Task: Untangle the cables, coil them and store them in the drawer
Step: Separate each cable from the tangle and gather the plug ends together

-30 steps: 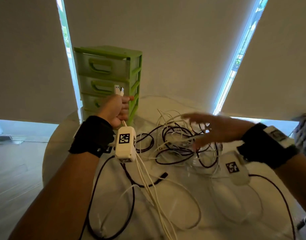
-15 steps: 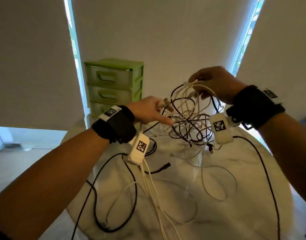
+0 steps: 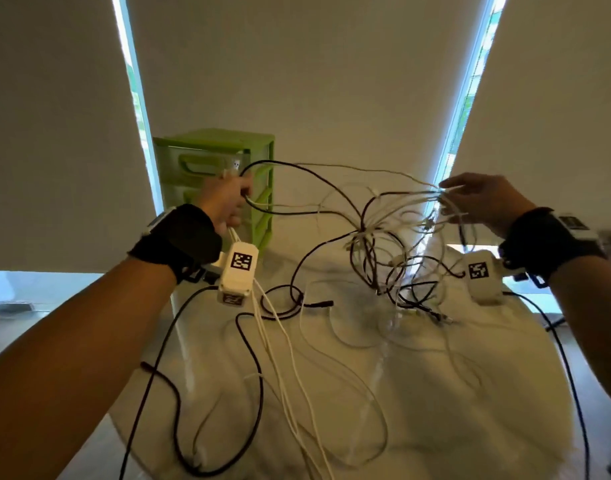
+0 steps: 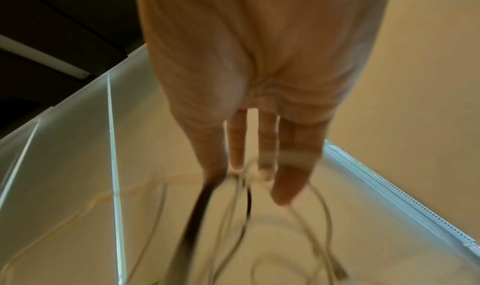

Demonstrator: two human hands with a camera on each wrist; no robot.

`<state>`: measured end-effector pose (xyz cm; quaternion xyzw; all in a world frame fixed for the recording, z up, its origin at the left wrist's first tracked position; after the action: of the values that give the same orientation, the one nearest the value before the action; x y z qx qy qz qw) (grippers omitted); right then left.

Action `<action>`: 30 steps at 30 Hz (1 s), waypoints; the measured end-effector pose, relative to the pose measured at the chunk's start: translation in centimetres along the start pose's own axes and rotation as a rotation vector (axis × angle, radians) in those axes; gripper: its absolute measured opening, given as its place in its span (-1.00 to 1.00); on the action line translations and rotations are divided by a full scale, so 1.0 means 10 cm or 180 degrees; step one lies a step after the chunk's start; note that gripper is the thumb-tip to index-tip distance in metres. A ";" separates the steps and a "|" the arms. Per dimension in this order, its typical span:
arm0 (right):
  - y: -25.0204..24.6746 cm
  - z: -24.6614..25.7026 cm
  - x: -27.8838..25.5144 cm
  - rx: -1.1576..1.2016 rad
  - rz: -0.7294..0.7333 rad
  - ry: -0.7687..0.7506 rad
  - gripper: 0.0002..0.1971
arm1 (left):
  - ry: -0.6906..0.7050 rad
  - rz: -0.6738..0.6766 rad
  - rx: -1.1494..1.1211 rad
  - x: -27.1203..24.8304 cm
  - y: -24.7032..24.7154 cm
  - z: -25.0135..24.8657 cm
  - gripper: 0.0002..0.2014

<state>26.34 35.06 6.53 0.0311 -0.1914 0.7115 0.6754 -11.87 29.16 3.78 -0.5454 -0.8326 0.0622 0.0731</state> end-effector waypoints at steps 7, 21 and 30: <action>0.13 0.09 -0.23 -0.1325 0.0261 -0.0652 -0.91 | -0.0072 0.0008 0.0170 0.05 0.00 0.32 -0.81; 0.69 -0.33 -0.52 -0.2960 0.1514 0.0286 -0.78 | 0.0933 -0.0036 0.0380 -0.32 0.34 0.15 -0.92; 0.45 -0.40 -0.07 -0.1715 0.0257 0.0406 -0.77 | 0.0984 0.0630 0.0537 -0.40 0.65 0.20 -0.89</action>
<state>22.88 35.63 1.55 -0.2022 -0.3319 0.6619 0.6410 -4.82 28.08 0.45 -0.6196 -0.7457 0.0542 0.2391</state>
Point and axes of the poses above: each hand's wrist, its own x-axis towards the middle knuckle, its own y-axis out of the palm, z = x × y, the point moved 2 cm from there along x, towards the middle knuckle, and after that the axes turned 11 degrees about x, right-handed, at the moved point
